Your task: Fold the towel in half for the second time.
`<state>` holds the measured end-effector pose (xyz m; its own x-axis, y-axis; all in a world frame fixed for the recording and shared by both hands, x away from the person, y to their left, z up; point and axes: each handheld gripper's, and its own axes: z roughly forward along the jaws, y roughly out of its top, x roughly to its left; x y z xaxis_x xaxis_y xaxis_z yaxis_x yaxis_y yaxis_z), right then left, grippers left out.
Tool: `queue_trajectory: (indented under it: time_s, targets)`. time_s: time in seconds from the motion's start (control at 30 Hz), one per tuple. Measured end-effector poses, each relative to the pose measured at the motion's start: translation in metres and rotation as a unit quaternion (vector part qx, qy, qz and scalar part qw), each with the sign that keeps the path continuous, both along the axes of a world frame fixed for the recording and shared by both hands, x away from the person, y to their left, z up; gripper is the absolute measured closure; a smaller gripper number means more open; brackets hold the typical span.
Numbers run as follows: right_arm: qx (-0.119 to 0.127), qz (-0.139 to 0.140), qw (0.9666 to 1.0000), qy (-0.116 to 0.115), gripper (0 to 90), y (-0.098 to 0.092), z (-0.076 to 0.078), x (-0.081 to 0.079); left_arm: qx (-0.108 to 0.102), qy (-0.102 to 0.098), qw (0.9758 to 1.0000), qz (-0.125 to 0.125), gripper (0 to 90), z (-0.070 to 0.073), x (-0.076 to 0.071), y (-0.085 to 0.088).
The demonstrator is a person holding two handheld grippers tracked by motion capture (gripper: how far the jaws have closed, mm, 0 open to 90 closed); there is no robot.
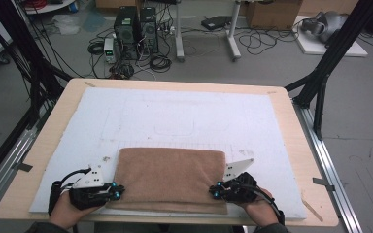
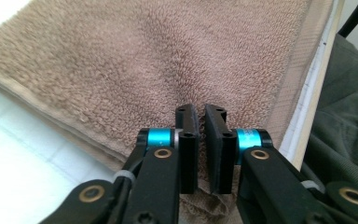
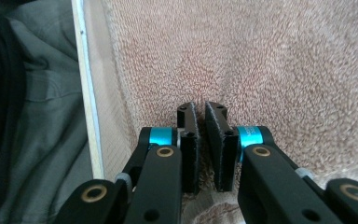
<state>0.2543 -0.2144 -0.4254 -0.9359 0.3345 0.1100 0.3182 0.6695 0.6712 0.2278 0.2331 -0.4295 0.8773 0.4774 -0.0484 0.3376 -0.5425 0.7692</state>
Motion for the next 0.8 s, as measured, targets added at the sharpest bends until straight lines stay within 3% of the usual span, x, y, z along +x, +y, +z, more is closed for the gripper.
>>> queue_trajectory:
  time_s: [0.2, 0.3, 0.4, 0.47, 0.53, 0.67, 0.8]
  targets:
    - [0.051, 0.003, 0.9987, -0.006, 84.7, -0.007, 0.024, -0.005, -0.019, -0.009, 0.9998, 0.004, 85.3, 0.021, -0.004, 0.01]
    - [0.059, 0.013, 0.9982, -0.005, 84.5, -0.007, 0.033, -0.012, -0.015, -0.006, 0.9999, -0.001, 85.3, 0.024, -0.008, 0.013]
    - [0.045, 0.027, 0.9986, 0.003, 83.7, -0.002, 0.027, -0.018, -0.007, 0.009, 0.9999, 0.0, 84.7, 0.011, -0.01, 0.015]
    - [0.023, 0.033, 0.9991, 0.011, 83.1, 0.002, 0.014, -0.019, -0.001, 0.021, 0.9998, 0.002, 83.9, -0.002, -0.009, 0.013]
    - [0.012, 0.03, 0.999, 0.03, 82.1, 0.004, -0.001, -0.017, -0.013, 0.025, 0.9996, 0.005, 83.0, -0.007, -0.008, 0.012]
    - [0.04, 0.029, 0.9975, 0.05, 72.7, 0.0, -0.004, -0.012, -0.009, 0.021, 0.9997, 0.005, 76.8, -0.002, -0.006, 0.012]
    - [0.057, 0.018, 0.9978, 0.028, 62.9, -0.003, 0.009, -0.009, -0.018, 0.014, 0.9997, 0.013, 67.1, 0.007, -0.003, 0.013]
